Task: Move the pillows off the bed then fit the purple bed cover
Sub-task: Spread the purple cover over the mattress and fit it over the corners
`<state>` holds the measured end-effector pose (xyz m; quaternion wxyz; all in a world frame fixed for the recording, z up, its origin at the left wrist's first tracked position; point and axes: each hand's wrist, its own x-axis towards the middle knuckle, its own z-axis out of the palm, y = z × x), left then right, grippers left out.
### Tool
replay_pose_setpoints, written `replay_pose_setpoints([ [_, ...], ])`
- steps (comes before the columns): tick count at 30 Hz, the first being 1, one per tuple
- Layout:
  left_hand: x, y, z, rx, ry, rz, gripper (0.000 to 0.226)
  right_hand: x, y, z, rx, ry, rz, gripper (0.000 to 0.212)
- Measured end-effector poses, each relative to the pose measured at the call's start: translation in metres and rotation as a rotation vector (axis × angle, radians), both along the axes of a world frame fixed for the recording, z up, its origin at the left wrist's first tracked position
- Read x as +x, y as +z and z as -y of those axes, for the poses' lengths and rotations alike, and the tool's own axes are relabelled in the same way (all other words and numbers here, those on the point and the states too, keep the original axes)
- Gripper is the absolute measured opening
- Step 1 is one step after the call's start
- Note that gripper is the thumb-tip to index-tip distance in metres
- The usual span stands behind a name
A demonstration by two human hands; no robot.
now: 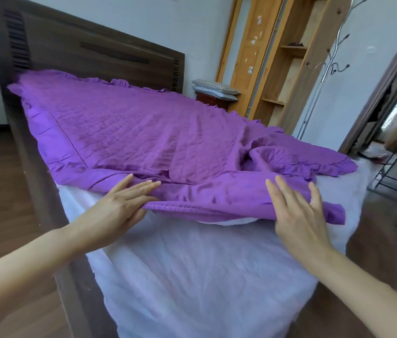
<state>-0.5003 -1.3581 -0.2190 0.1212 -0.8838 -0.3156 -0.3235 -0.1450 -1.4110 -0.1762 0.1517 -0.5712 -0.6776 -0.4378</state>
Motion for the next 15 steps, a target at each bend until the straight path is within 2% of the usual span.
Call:
replay_pose_setpoints([
  [3,-0.001,0.005,0.020,-0.100,-0.069,0.139,0.051,0.011,-0.002,0.032,0.029,0.073,0.020,0.050],
  [6,-0.010,0.007,0.036,-0.078,-0.020,0.067,0.037,0.027,-0.009,0.057,0.017,0.093,0.001,0.043],
  [9,-0.018,0.004,0.044,-0.109,-0.016,0.007,0.041,0.035,-0.018,0.072,0.013,0.126,0.002,0.037],
  [12,-0.018,0.007,0.055,-0.138,-0.019,0.010,0.052,0.031,-0.021,0.086,0.046,0.235,0.023,0.044],
  [15,-0.017,0.013,0.067,-0.198,-0.077,0.053,0.052,0.022,-0.023,0.104,0.027,0.351,0.032,0.054],
])
